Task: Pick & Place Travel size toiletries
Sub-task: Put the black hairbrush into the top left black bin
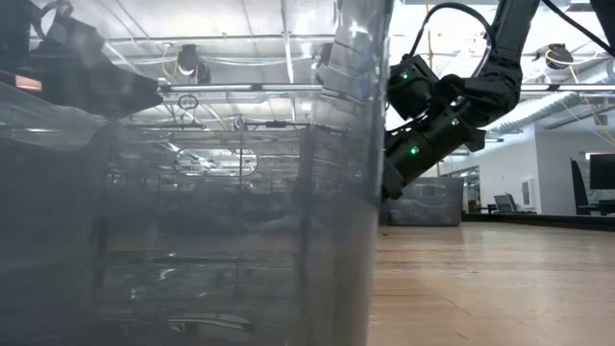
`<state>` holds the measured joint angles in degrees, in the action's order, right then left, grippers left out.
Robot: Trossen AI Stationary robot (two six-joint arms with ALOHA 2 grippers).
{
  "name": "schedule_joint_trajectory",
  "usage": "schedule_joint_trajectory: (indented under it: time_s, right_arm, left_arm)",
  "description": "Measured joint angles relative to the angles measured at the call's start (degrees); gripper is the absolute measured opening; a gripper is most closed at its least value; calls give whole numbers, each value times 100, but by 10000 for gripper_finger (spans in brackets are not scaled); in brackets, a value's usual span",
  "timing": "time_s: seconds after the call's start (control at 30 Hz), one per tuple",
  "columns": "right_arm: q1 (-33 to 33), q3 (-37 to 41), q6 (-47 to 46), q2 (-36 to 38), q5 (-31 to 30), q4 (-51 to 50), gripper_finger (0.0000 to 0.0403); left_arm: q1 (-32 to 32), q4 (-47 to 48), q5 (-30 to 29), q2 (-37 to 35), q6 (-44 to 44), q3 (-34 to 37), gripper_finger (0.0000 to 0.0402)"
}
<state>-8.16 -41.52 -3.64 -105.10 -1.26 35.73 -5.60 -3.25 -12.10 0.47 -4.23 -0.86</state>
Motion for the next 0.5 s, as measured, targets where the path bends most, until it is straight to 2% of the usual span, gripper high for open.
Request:
schedule_joint_trajectory:
  time_s: [0.5]
  right_arm:
    - [0,0,1,0,2,-59,84]
  left_arm:
    - [1,0,0,0,1,0,310]
